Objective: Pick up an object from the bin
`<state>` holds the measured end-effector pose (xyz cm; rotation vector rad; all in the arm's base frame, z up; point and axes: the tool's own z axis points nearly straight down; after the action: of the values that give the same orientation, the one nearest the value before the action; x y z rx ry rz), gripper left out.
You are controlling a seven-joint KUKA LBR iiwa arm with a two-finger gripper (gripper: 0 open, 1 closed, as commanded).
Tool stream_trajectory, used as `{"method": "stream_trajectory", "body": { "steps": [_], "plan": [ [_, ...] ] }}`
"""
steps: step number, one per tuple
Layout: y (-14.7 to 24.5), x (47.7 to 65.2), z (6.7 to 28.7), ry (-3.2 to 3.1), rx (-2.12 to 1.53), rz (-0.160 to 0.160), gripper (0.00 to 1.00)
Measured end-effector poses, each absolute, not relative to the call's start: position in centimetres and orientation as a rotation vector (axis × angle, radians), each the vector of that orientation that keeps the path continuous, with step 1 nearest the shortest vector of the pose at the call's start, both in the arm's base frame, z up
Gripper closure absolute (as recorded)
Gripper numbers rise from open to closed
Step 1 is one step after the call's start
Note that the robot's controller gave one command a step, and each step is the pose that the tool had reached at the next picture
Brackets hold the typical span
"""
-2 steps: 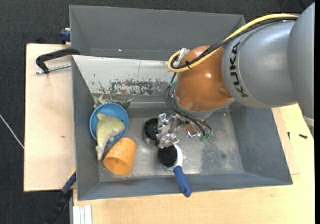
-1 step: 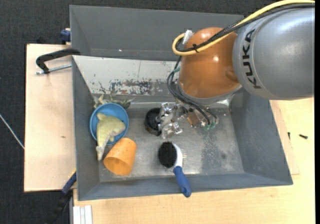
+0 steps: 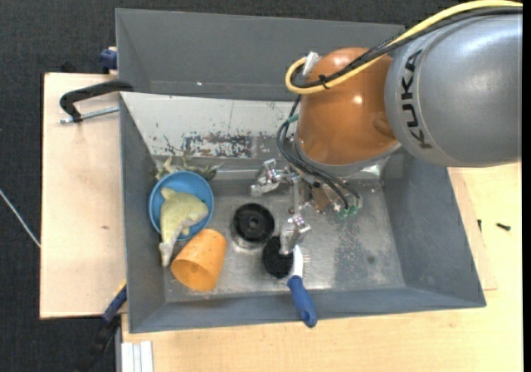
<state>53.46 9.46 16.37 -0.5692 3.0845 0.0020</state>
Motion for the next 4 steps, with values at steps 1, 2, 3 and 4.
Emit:
{"method": "stream_trajectory", "body": {
  "steps": [1, 2, 3, 4],
  "plan": [
    [9.5, 53.5, 16.4, 3.085, -0.568, 0.002, 1.0],
    [9.5, 53.5, 16.4, 3.085, -0.568, 0.002, 0.0],
    [6.9, 53.7, 11.3, 2.793, -1.39, -0.008, 0.0],
    [5.4, 57.0, 8.8, 2.556, -1.786, -0.006, 0.0]
  ]
}}
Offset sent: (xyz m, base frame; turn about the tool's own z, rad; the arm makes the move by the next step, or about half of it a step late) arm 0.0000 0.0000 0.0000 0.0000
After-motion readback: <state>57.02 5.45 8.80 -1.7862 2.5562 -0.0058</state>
